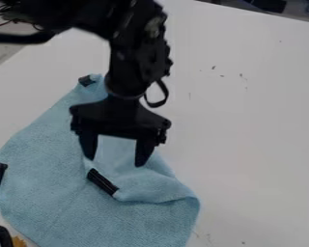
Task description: Unfold the cloth from bottom left to top right
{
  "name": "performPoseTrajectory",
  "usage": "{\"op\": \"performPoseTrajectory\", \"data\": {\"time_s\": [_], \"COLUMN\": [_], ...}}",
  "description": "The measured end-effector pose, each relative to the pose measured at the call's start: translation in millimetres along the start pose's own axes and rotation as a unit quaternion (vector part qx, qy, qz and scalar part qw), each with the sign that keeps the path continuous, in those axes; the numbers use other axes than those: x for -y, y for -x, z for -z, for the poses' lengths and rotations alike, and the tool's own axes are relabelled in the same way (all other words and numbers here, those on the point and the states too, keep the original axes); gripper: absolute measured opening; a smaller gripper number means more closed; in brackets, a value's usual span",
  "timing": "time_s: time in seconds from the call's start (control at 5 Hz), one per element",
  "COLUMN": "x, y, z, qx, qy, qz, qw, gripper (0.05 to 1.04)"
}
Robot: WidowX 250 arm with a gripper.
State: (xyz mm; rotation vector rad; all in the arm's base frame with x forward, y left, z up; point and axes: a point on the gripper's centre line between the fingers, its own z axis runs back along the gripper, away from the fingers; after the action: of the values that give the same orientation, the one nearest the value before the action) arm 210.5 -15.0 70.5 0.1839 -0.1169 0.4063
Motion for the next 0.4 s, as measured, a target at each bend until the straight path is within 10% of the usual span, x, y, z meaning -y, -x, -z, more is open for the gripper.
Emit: {"op": "performPoseTrajectory", "data": {"time_s": [0.4], "x": [-7.7], "y": [14.0], "z": [28.9], "qx": [-0.01], "qy": [0.015], "qz": [-0.043], "qw": [0.9989], "gripper": [1.001]}}
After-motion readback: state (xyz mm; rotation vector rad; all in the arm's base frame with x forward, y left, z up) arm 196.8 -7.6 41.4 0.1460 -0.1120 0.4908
